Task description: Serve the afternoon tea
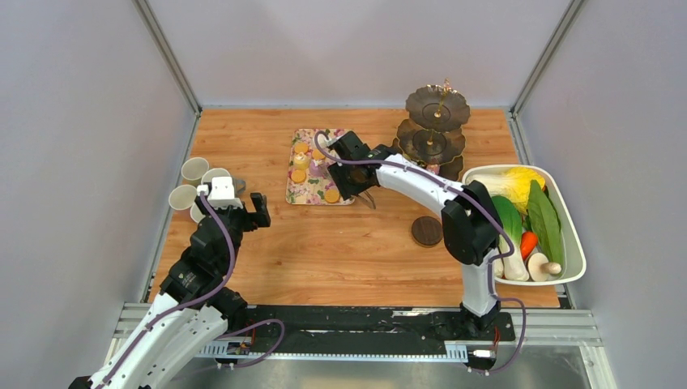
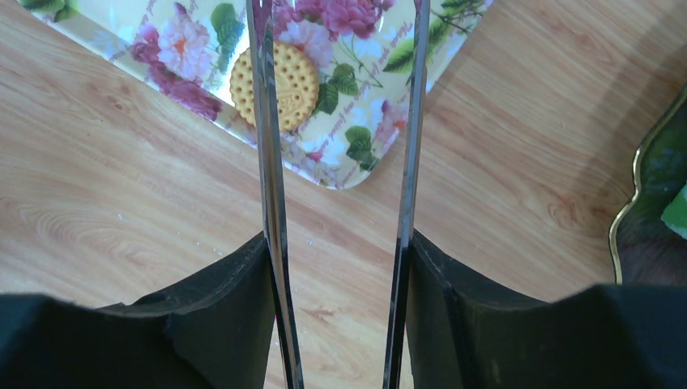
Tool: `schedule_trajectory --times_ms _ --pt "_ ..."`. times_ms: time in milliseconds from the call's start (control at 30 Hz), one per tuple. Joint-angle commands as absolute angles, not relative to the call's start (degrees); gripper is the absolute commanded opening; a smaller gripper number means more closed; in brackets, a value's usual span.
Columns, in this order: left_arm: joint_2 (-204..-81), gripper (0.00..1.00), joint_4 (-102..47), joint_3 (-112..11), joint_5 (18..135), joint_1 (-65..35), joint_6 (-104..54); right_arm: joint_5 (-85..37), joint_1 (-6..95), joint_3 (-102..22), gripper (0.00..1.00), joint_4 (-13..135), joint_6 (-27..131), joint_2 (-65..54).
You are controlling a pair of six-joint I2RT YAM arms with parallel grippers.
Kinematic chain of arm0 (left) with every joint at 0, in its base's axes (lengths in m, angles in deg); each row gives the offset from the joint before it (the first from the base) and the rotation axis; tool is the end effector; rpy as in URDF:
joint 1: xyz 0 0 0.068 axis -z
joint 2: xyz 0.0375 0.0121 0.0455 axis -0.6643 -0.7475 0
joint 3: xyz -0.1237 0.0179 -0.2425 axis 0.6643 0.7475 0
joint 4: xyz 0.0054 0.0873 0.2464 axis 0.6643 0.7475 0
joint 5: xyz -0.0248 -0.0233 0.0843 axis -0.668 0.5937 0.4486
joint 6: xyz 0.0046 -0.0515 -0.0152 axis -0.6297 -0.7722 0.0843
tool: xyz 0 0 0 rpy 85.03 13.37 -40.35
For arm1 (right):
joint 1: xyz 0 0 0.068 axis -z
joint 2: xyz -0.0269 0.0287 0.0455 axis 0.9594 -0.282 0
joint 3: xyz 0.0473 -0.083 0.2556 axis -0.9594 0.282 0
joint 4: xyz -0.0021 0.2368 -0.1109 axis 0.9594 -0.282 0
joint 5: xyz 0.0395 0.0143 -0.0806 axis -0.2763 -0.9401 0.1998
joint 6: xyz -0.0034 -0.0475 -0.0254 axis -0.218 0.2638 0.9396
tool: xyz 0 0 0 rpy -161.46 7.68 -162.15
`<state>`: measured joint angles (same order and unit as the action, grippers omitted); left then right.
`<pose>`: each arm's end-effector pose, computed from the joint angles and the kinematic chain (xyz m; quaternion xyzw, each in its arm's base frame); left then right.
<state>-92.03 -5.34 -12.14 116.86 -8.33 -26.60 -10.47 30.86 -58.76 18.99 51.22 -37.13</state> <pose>0.1079 -0.0481 0.3026 -0.0446 0.7617 -0.0437 0.6449 0.3153 0.2866 0.2421 -0.2804 0.9251 0.0606 0.2486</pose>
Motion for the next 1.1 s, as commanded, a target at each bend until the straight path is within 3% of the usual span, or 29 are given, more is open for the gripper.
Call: schedule_trajectory --times_ms 0,633,1067 --pt "-92.23 1.00 -6.31 -12.25 117.55 -8.18 -25.56 -9.64 30.20 -62.58 0.56 22.01 54.31 -39.39" --pt "-93.96 1.00 -6.78 -12.07 116.96 -8.22 -25.47 -11.18 30.12 -68.19 0.54 23.29 60.65 -47.82" --pt "-94.34 1.00 -6.87 -11.90 116.66 -8.21 -25.47 -12.55 30.07 -65.30 0.38 24.58 57.09 -44.37"
